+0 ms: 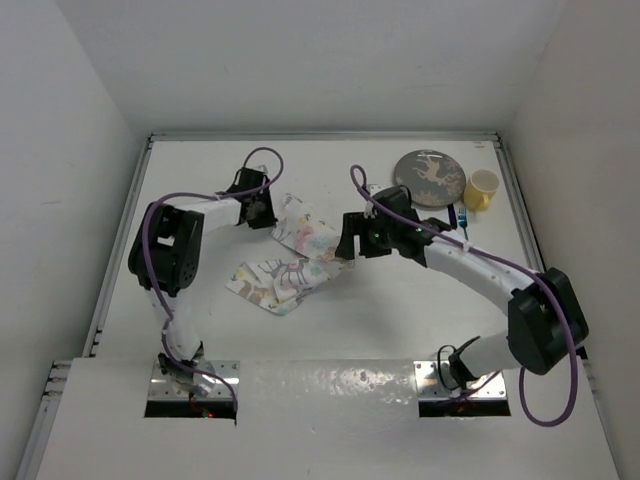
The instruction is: Set the dinner table for one person
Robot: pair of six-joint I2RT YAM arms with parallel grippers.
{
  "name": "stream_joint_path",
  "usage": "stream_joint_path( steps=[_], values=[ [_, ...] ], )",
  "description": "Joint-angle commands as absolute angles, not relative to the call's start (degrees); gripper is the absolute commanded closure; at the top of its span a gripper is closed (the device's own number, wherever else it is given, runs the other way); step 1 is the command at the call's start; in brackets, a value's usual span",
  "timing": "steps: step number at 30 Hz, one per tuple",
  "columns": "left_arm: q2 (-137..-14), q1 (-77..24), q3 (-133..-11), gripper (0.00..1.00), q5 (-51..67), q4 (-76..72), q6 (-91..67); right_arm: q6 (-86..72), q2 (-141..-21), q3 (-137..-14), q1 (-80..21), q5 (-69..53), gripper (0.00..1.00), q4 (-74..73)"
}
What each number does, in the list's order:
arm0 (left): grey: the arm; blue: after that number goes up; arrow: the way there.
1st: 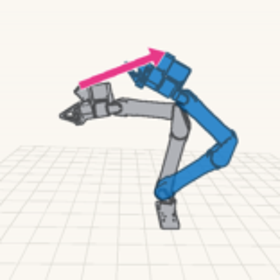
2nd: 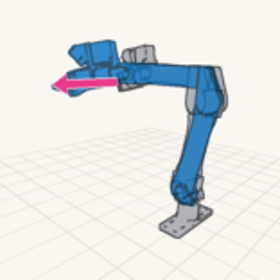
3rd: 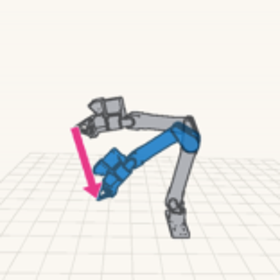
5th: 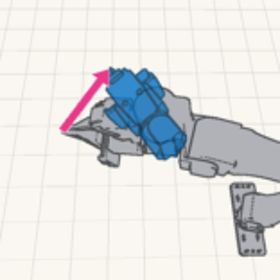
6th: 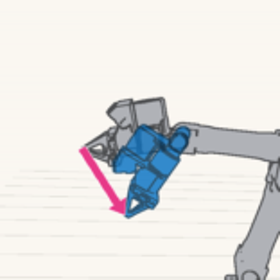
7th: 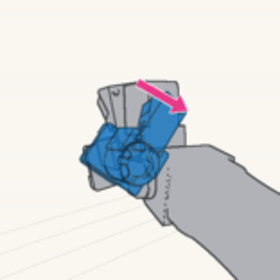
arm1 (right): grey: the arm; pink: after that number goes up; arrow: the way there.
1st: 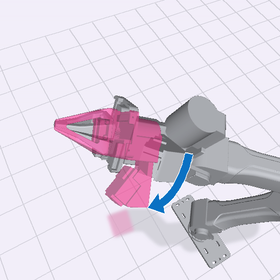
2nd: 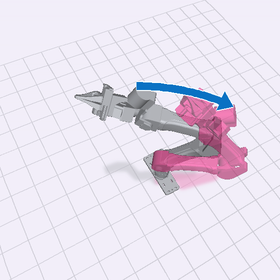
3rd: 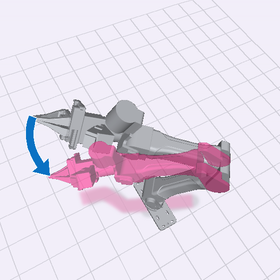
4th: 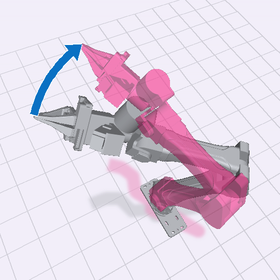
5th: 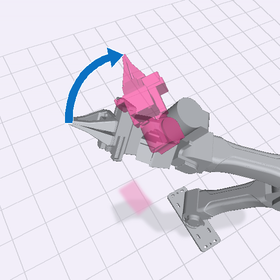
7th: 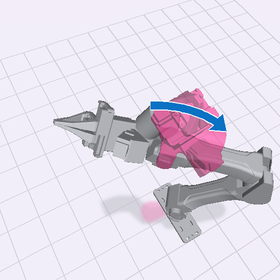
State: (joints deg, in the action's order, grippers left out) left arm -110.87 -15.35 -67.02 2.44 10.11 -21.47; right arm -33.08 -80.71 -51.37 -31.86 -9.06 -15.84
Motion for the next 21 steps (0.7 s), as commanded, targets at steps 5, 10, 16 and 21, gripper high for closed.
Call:
stream_joint_path(
  steps=[5, 10, 16, 21],
  values=[
    [-105.3, -13.1, -72.0, 1.00, 5.4, 14.2, -19.4, -34.1, -87.4, -54.7, -33.9, -4.1, 0.67, -15.3],
    [-98.5, -12.1, -78.0, 1.00, 4.7, 20.1, -18.0, -28.3, -88.3, -58.0, -33.7, 1.3, 1.00, -19.2],
    [-89.4, -9.6, -83.7, 1.00, 4.8, 23.0, -17.8, -12.8, -86.0, -72.1, -32.6, 9.8, 1.00, -22.1],
    [-86.0, -7.0, -93.3, 1.00, 8.0, 26.6, -17.6, 0.8, -86.7, -84.7, -32.3, 16.6, 1.00, -21.2]
  ],
)
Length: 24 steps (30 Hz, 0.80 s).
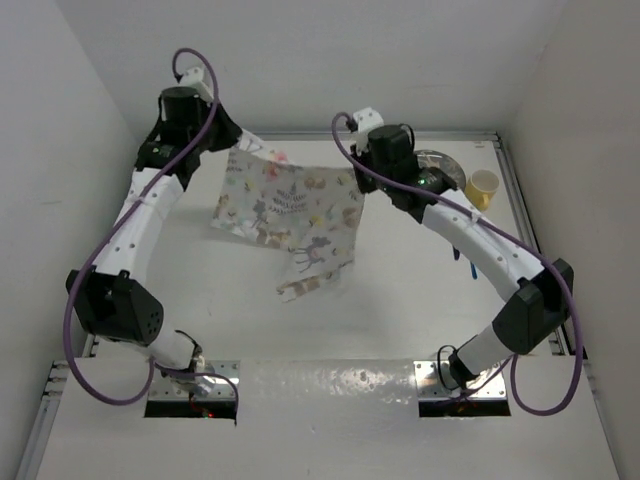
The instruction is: Set the dinner table for one person
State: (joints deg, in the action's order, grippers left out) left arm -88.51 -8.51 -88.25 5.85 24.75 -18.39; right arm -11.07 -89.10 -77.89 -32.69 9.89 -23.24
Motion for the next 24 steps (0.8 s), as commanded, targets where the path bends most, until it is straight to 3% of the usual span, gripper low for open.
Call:
stream_joint_path(
  steps=[1, 7, 13, 15, 16, 18, 20, 24],
  values=[
    [-85.4, -6.6, -94.4, 1.00, 8.3, 26.9, -17.5, 3.0, -86.6, -87.9, -32.3, 16.6, 1.00, -20.8],
    [-78.8, -4.1, -95.7, 1.00, 7.8, 27.6, -15.7, 7.9, -80.1, -86.1, -32.3, 9.9, 1.00, -18.1],
    [-63.9, -4.1, -76.8, 1.00, 4.8, 26.4, -16.3, 8.2, -71.2, -70.3, -33.0, -6.9, 0.99, -24.9],
    [-59.7, -4.1, -66.4, 1.00, 3.8, 24.5, -17.0, 8.2, -69.7, -66.3, -34.1, -11.2, 0.90, -29.2],
    [-56.5, -4.0, -61.0, 1.00, 2.0, 25.5, -17.2, 7.8, -69.8, -65.3, -35.1, -12.7, 0.70, -33.4],
    [-52.8, -4.0, -56.5, 1.00, 0.9, 27.8, -17.5, 4.5, -69.7, -61.5, -35.4, -16.8, 0.45, -35.9],
    [-50.9, -4.0, -51.4, 1.00, 0.4, 29.6, -17.8, 1.9, -68.6, -58.0, -35.4, -17.5, 0.38, -34.2],
    [-44.8, -4.1, -45.9, 1.00, -3.4, 35.2, -21.4, -6.3, -64.3, -51.0, -35.3, -9.4, 0.36, -27.4]
  ],
)
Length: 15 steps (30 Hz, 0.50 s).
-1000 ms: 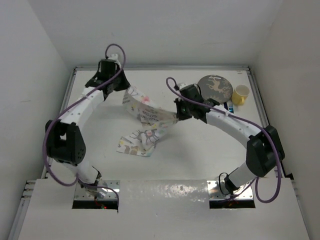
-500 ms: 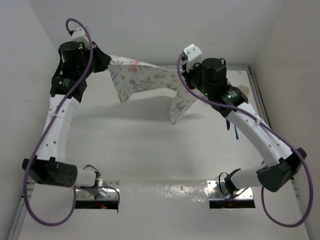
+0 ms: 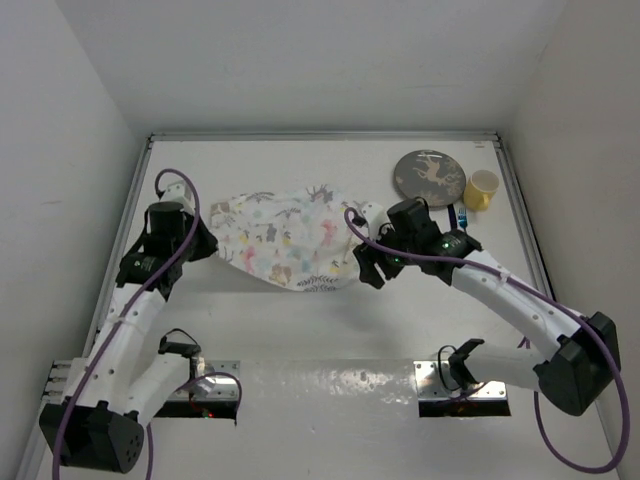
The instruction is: Set the dinner table for one person
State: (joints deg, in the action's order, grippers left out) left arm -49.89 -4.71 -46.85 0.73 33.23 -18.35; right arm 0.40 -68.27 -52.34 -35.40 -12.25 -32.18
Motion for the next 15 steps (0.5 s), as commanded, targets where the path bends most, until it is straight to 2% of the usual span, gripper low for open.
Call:
stream_joint_path(
  steps=[1, 4, 6, 8, 11, 15],
  values=[
    [-43.7, -4.1, -45.3, 1.00, -3.4, 35.2, -22.5, -7.4, -64.2, -50.6, -35.2, -6.9, 0.36, -26.7],
    [-43.9, -4.1, -45.8, 1.00, -3.2, 37.2, -23.7, -11.2, -65.6, -50.5, -34.3, 3.9, 0.38, -24.8],
    [-44.6, -4.1, -46.1, 1.00, -3.2, 37.3, -23.6, -14.7, -68.9, -51.2, -31.3, 6.8, 0.38, -24.2],
    [-44.9, -4.1, -46.3, 0.98, -3.0, 36.0, -23.7, -18.3, -71.5, -51.6, -26.3, 4.3, 0.37, -22.9],
    [-46.5, -4.1, -47.0, 0.99, -2.2, 34.4, -24.0, -21.7, -78.6, -52.5, -22.0, -1.7, 0.36, -20.3],
    [-47.8, -4.1, -48.1, 1.00, -1.5, 34.4, -23.8, -21.6, -86.8, -54.0, -22.0, -5.0, 0.35, -18.9]
  ],
)
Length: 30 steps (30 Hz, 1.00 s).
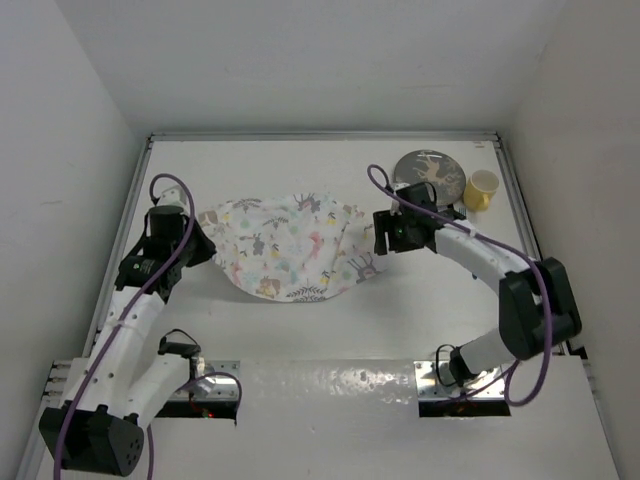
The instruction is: Set the dinner table for one person
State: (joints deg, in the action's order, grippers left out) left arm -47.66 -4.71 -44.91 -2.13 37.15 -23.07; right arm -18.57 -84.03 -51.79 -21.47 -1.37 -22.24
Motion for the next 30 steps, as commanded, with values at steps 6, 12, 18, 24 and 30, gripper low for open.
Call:
stream_joint_path(
  steps=[6, 12, 18, 24, 30],
  values=[
    [-47.1, -4.1, -48.1, 1.00, -1.5, 34.3, -24.0, -22.2, -92.7, -52.6, -23.1, -0.5, 0.32, -16.3],
    [-47.3, -4.1, -47.9, 1.00, -1.1, 34.1, -24.3, -24.3, -96.5, -51.8, -26.6, 7.4, 0.32, -16.7],
    [-47.5, -4.1, -48.0, 1.00, -1.1, 34.0, -24.3, -26.2, -99.4, -49.7, -26.9, 10.5, 0.37, -15.9],
    [-47.7, -4.1, -48.6, 1.00, -1.4, 34.2, -24.2, -26.5, -100.9, -48.5, -26.9, 12.0, 0.62, -16.0],
    [-48.0, -4.1, -49.7, 1.00, -1.6, 34.5, -24.0, -26.5, -97.8, -46.7, -26.9, 12.2, 1.00, -18.5]
  ],
)
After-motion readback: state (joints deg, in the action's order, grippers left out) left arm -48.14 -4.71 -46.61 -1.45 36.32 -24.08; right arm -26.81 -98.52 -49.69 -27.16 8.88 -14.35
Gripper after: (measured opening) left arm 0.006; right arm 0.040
